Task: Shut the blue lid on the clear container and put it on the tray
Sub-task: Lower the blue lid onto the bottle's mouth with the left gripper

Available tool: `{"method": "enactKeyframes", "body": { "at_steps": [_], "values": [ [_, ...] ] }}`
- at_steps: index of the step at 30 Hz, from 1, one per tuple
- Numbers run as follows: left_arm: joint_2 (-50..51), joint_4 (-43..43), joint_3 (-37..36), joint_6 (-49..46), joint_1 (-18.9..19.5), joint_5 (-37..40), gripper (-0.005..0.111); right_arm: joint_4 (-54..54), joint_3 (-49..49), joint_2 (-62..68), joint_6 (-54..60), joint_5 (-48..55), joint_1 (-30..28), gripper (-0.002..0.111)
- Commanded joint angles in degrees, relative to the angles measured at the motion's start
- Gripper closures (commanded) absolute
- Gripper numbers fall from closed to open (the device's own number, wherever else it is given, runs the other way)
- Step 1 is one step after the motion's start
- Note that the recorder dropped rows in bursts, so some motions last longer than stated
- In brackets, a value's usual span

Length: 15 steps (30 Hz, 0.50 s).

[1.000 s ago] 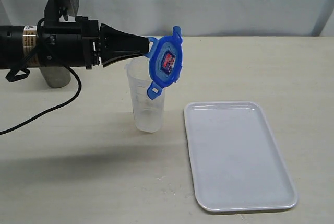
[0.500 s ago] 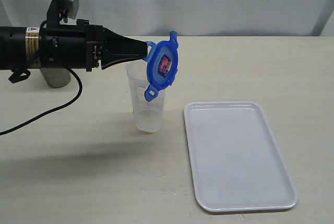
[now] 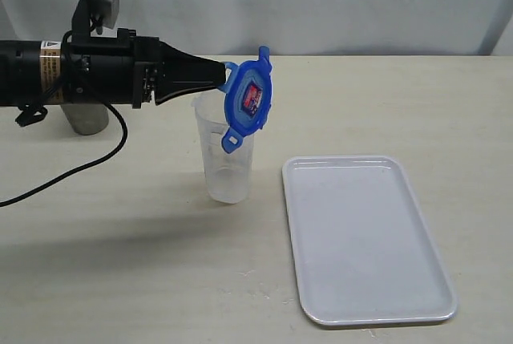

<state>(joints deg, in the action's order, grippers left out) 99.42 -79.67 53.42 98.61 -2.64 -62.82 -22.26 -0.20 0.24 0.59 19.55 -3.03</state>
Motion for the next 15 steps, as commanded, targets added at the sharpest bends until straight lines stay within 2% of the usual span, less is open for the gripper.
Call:
{"method": "enactKeyframes", "body": {
  "at_steps": [1,15],
  "values": [
    [-0.02,0.93,-0.05,-0.70,0.02,1.39,0.107,-0.04,0.20,-0.24,-0.04,0.11,-0.16,0.104],
    [-0.02,1.33,-0.05,-2.58,0.02,2.97,0.107,-0.04,0.20,-0.24,-0.04,0.11,-0.16,0.104]
  ]
}}
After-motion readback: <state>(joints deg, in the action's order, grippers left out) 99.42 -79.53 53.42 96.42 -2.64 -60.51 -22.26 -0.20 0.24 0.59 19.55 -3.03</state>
